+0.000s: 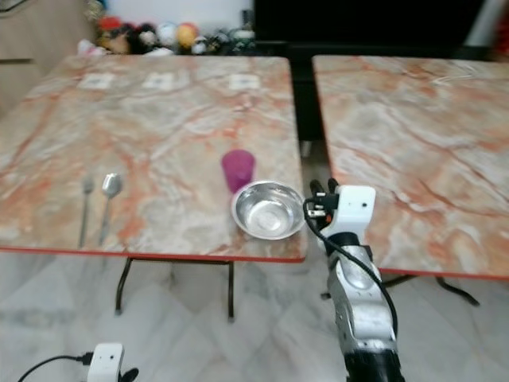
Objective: Setting the table
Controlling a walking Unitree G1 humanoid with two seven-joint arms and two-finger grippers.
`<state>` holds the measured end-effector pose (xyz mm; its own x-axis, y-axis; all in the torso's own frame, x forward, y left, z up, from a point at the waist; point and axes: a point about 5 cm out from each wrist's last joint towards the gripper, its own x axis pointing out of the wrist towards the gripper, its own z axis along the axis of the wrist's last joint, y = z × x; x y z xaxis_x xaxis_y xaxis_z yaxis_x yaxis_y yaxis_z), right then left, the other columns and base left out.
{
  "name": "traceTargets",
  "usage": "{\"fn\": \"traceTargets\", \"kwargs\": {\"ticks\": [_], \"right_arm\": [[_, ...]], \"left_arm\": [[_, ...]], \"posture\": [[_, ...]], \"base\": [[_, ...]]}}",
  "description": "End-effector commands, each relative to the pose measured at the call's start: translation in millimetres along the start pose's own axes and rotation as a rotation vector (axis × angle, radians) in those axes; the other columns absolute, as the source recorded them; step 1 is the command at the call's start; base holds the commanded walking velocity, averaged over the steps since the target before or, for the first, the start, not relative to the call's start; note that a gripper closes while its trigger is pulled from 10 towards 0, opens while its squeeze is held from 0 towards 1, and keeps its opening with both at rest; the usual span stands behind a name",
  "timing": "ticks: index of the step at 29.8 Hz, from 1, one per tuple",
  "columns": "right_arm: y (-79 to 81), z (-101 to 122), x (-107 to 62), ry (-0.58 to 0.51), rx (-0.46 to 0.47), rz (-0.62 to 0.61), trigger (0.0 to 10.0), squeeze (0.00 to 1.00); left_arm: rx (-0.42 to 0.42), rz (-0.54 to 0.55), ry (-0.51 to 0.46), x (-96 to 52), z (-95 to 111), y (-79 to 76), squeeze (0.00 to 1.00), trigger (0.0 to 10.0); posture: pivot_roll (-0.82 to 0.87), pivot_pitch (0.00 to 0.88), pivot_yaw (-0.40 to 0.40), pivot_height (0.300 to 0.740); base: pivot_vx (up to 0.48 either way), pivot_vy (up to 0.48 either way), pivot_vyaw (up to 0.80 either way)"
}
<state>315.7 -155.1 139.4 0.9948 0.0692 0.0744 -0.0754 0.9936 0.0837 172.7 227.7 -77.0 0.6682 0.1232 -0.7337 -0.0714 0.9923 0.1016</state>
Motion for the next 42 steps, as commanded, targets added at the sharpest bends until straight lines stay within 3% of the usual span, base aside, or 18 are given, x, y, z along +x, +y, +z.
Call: {"fn": "traceTargets", "kwargs": {"ticks": [1,5,6,7,14,16,17,21,30,42], "right_arm": [[-4.0,-4.2,-0.2,0.022,0.014,-0.017,10.0,0.00],[-7.5,-6.1,1.2,0.039,0.044,-0.062,10.0,0.00],[-8.7,-6.5,1.3,0.044,0.066,-0.072,10.0,0.56],[-9.9,-6.8,1.2,0.047,0.090,-0.081,10.0,1.00],[-11.1,-9.2,1.0,0.109,0.292,-0.112,10.0,1.00],[-10.6,-12.0,1.5,0.149,0.345,-0.111,10.0,0.94],[-9.7,-13.7,2.2,0.164,0.368,-0.100,10.0,0.00],[-0.2,-17.2,6.4,0.216,0.453,0.000,10.0,0.00],[2.9,-20.4,12.8,0.300,0.382,0.022,10.0,0.00],[-2.3,-25.2,11.5,0.361,0.448,0.022,10.0,0.00]], "left_arm": [[-0.009,-0.002,0.013,-1.7,-5.1,1.1,0.00,10.0],[-0.008,-0.003,0.012,-1.5,-4.4,1.2,0.00,10.0],[-0.007,-0.003,0.011,-1.4,-4.1,1.2,0.00,10.0],[-0.007,-0.003,0.011,-1.3,-3.9,1.3,0.00,10.0],[-0.005,-0.003,0.010,-1.2,-3.3,1.9,0.00,10.0],[-0.004,-0.004,0.011,-1.1,-3.3,1.7,0.00,10.0],[-0.003,-0.005,0.011,-1.1,-3.2,1.7,0.00,10.0],[-0.004,-0.005,0.010,-1.0,-2.8,1.6,0.00,10.0],[-0.006,-0.004,0.012,-1.2,-3.7,0.9,0.00,10.0],[-0.006,-0.004,0.011,-1.2,-3.7,0.6,0.00,10.0]], "posture": [[-0.05,0.105,0.020,0.740],[-0.05,0.108,0.022,0.740],[-0.05,0.108,0.022,0.740],[-0.05,0.110,0.022,0.740],[-0.06,0.115,0.024,0.740],[-0.06,0.115,0.024,0.740],[-0.06,0.114,0.025,0.740],[-0.05,0.114,0.024,0.740],[-0.05,0.112,0.020,0.740],[-0.05,0.110,0.020,0.740]], "base": [[0.000,0.000,0.00],[0.000,0.000,0.00],[0.000,0.000,0.00],[0.000,0.000,0.00],[0.000,0.000,0.00],[0.000,0.000,0.00],[0.000,0.000,0.00],[0.000,0.000,0.00],[0.000,0.000,0.00],[0.000,0.000,0.00]]}}
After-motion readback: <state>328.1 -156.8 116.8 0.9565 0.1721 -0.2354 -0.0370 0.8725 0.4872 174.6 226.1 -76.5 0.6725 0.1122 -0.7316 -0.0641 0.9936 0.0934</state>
